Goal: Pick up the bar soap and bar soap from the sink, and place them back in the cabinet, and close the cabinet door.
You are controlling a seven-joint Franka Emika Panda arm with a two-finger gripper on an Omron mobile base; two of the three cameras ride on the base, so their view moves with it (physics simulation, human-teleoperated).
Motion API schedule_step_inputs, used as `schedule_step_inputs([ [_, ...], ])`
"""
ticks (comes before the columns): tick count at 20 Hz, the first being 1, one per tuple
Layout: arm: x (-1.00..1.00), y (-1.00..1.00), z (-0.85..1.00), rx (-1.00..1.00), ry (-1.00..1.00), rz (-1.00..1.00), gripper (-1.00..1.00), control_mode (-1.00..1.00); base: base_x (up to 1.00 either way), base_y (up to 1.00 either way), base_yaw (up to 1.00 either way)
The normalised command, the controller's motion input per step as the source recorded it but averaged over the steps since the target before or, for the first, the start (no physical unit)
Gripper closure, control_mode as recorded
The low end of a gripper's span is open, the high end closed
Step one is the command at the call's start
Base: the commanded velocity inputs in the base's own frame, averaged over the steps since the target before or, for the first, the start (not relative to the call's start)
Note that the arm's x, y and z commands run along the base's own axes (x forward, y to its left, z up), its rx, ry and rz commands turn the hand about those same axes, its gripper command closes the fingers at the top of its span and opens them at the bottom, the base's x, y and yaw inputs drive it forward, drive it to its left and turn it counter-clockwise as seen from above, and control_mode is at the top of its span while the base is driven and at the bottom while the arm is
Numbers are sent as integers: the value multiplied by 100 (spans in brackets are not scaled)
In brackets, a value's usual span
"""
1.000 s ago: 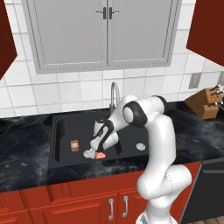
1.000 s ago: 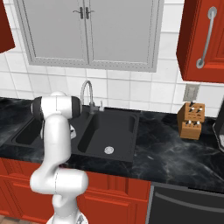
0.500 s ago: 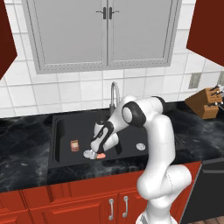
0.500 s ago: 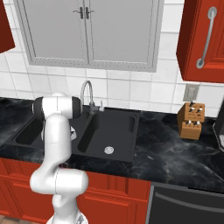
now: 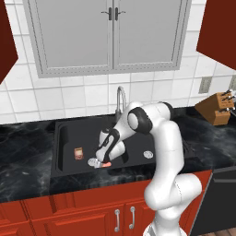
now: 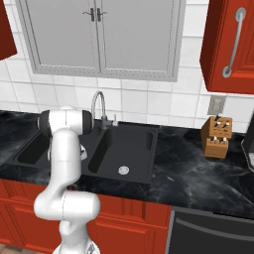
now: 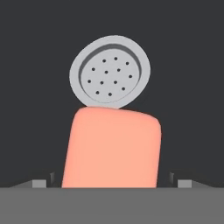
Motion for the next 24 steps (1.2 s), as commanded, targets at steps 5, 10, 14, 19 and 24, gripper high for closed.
schedule_step_inputs([
  [5, 0, 0, -8, 0, 0, 0, -100, -100, 0, 0, 0],
  [10, 0, 0, -7, 0, 0, 0, -100, -100, 0, 0, 0],
  [14, 0, 0, -6, 0, 0, 0, -100, -100, 0, 0, 0],
  [19, 0, 0, -6, 0, 0, 0, -100, -100, 0, 0, 0],
  [24, 0, 0, -2, 0, 0, 0, -100, -100, 0, 0, 0],
])
